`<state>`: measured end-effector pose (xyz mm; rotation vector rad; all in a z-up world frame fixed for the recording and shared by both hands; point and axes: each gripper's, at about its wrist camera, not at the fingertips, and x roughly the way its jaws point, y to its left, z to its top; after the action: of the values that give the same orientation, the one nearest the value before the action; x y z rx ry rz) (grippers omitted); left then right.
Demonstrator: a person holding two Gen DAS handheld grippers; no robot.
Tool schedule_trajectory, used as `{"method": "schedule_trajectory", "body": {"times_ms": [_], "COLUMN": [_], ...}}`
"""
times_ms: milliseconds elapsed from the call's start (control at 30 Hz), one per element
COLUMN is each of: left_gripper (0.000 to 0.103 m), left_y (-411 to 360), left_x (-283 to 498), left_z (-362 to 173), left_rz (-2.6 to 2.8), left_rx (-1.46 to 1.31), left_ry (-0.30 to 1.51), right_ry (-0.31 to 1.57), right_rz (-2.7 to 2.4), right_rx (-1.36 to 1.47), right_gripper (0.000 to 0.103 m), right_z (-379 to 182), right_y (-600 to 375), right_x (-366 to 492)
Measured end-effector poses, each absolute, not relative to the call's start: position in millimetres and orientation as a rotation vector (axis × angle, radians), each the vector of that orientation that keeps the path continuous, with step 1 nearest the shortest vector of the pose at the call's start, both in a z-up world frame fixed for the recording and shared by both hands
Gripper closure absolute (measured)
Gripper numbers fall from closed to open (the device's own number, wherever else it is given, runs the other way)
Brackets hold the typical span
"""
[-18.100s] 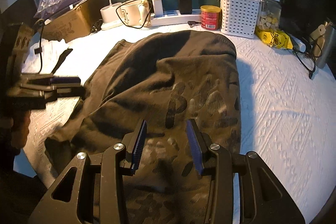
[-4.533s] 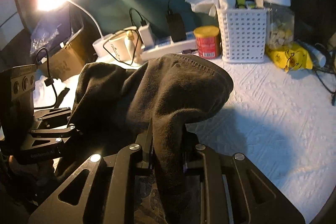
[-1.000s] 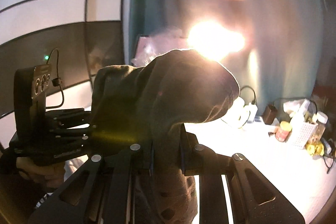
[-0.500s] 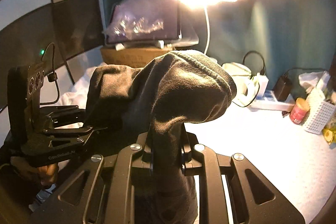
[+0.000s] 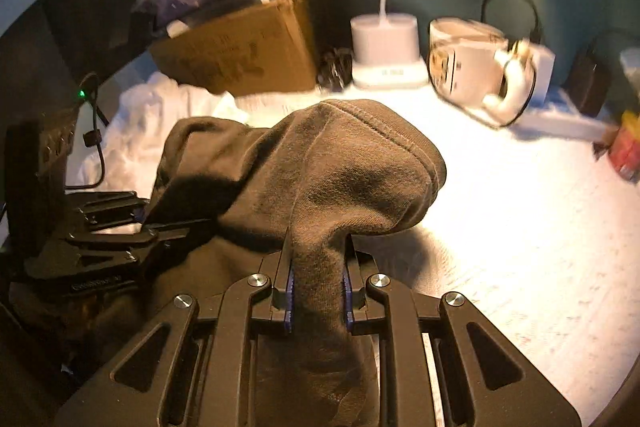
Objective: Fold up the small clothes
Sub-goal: 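Lower the held brown shirt onto the bed beside the white cloth with both grippers, then open both grippers and release the folded shirt on the bed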
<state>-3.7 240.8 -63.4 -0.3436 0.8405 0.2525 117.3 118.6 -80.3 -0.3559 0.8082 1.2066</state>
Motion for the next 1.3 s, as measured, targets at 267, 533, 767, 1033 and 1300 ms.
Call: {"method": "schedule_trajectory", "body": {"times_ms": [267,533,767,1033,1300], "left_gripper": [0.074,0.074,0.071,0.07,0.07], "left_y": [257,276,290,291,282], "left_x": [8,16,34,43,38], "left_z": [-65,-54,-61,-63,-55], "left_rz": [0.238,0.275,0.347,0.372,0.439], "left_rx": [-0.404,-0.417,-0.319,-0.257,-0.194], "left_ry": [0.874,0.841,0.864,0.88,0.871], "right_ry": [0.976,1.051,0.948,0.888,0.857], "right_rz": [1.254,1.286,1.245,1.14,1.027], "right_rx": [-0.279,-0.111,-0.112,-0.227,-0.277], "right_gripper": [0.07,0.065,0.078,0.078,0.067], "right_z": [-106,-106,-100,-107,-106], "right_y": [124,125,121,112,95], "right_x": [159,193,202,201,197]}}
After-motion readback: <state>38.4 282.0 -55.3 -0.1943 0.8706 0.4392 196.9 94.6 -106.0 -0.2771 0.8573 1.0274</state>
